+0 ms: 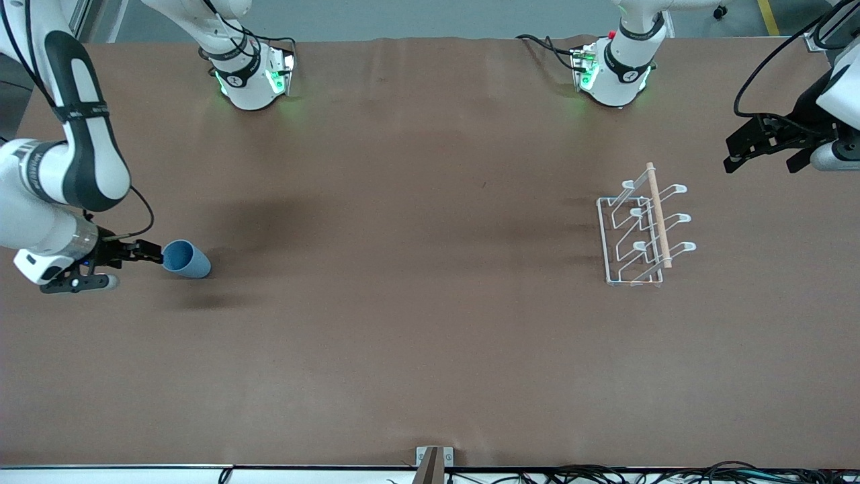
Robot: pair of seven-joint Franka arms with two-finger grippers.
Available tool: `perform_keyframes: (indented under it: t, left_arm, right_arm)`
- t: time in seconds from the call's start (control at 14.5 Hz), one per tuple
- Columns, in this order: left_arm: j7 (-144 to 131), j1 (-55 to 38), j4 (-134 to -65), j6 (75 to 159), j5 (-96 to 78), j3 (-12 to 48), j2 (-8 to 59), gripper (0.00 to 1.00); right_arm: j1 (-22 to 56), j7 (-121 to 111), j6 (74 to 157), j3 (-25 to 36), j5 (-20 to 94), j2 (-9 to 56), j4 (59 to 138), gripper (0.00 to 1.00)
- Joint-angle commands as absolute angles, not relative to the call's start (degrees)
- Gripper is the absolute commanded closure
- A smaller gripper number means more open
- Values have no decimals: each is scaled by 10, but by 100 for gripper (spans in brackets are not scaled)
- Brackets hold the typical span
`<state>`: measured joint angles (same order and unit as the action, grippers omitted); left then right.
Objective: Hang cup on cup holder
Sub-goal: 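Reach the right gripper down to the light blue cup, then close the right gripper on the blue cup rim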
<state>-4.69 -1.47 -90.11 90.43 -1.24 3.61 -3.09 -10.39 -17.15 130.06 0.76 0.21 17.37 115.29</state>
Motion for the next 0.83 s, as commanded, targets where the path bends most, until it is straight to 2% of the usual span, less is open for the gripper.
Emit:
perform_keyframes:
  t: [0.0, 0.34, 0.41, 0.48, 0.62, 0.69, 0.76]
  left_arm:
    - [-40, -11, -898, 905, -12, 38, -35, 0]
    - [-40, -12, -899, 905, -13, 39, -36, 0]
    - [-40, -12, -898, 905, -13, 39, -36, 0]
    - [-40, -12, -898, 905, -12, 39, -36, 0]
    - [-40, -13, -899, 905, -12, 39, -36, 0]
    - [-41, -13, -899, 905, -13, 40, -36, 0]
    - [-41, -13, -899, 905, -12, 40, -36, 0]
  right_arm:
    - [-113, -188, 1344, 2, 11, 183, 1189, 0]
    - [-115, -187, 1375, 2, 13, 216, 1190, 2]
    - [-116, -188, 1379, 2, 14, 218, 1190, 8]
    - [-116, -187, 1380, 1, 15, 220, 1192, 18]
    - [-115, -185, 1376, 1, 18, 220, 1193, 44]
    - [-113, -182, 1373, 1, 18, 219, 1192, 51]
    - [-113, -181, 1373, 1, 18, 219, 1192, 53]
